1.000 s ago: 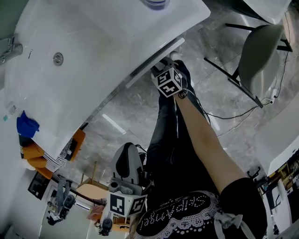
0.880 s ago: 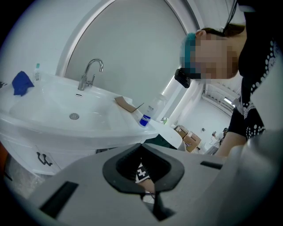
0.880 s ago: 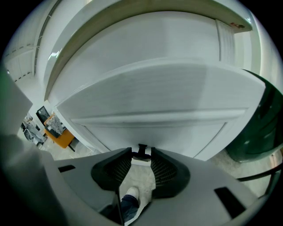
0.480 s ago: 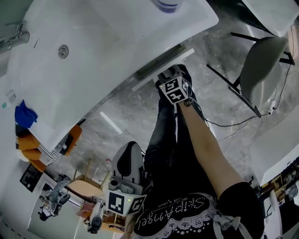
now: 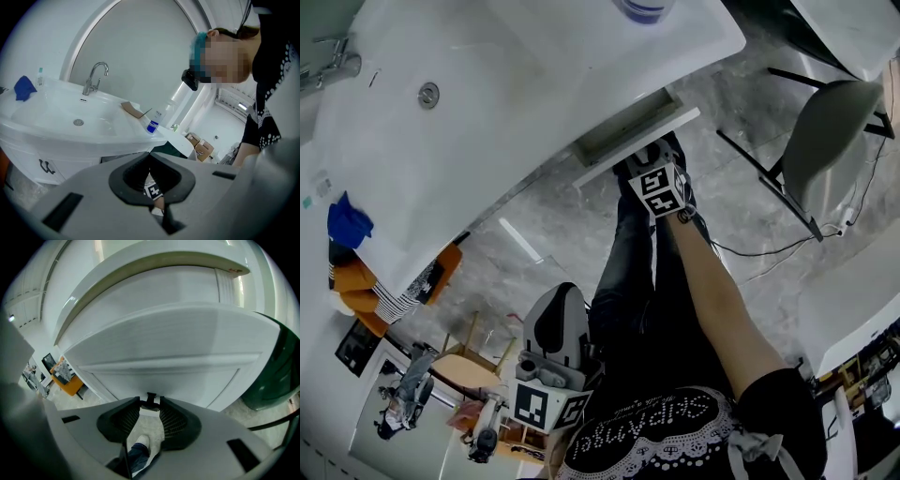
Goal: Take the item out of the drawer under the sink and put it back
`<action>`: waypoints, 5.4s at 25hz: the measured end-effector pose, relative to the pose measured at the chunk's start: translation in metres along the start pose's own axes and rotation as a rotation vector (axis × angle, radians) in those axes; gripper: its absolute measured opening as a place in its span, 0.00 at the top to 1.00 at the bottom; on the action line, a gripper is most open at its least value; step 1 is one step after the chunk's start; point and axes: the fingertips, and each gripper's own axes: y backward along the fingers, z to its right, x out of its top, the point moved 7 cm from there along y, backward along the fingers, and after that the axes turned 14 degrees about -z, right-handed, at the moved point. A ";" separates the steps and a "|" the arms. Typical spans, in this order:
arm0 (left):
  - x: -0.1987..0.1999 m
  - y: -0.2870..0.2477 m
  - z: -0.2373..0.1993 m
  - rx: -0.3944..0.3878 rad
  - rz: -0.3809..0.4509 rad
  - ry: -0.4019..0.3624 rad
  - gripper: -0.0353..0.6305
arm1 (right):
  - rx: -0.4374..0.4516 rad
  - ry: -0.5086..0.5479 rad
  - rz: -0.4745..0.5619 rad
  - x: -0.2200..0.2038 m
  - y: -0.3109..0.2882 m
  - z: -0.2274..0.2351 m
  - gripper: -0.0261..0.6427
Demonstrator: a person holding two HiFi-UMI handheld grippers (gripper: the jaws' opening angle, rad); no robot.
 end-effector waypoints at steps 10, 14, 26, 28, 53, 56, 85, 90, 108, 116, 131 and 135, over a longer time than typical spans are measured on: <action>0.004 -0.004 0.001 -0.023 0.004 0.012 0.94 | 0.003 -0.019 -0.008 -0.031 0.011 -0.005 0.75; 0.012 -0.001 -0.001 -0.024 0.032 0.007 0.94 | 0.033 -0.034 -0.044 -0.032 0.014 -0.003 0.75; 0.019 0.004 -0.002 -0.026 0.098 0.015 0.94 | 0.018 0.066 0.008 -0.026 0.075 0.006 0.93; 0.021 0.010 -0.005 -0.025 0.110 0.016 0.94 | 0.014 0.065 -0.001 -0.028 0.083 0.003 0.93; 0.057 0.067 -0.016 0.022 0.326 -0.032 0.94 | -0.016 0.100 0.113 0.036 0.155 -0.002 0.93; 0.063 0.070 -0.016 0.022 0.351 -0.038 0.94 | -0.018 0.107 0.141 0.046 0.162 -0.004 0.93; 0.071 0.064 -0.009 -0.061 0.441 -0.115 0.94 | -0.038 0.158 0.366 0.138 0.220 -0.020 0.93; 0.076 0.064 -0.010 -0.053 0.454 -0.131 0.94 | -0.036 0.161 0.413 0.149 0.233 -0.023 0.93; 0.098 0.090 0.000 -0.029 0.501 -0.275 0.94 | -0.056 0.247 0.625 0.178 0.311 -0.045 0.93; 0.105 0.115 -0.015 0.055 0.578 -0.204 0.94 | -0.040 0.292 0.733 0.186 0.351 -0.061 0.93; 0.080 0.140 -0.039 0.144 0.575 -0.177 0.94 | -0.029 0.274 0.756 0.170 0.378 -0.076 0.93; 0.076 0.141 -0.042 0.144 0.574 -0.182 0.94 | -0.023 0.286 0.760 0.167 0.381 -0.080 0.93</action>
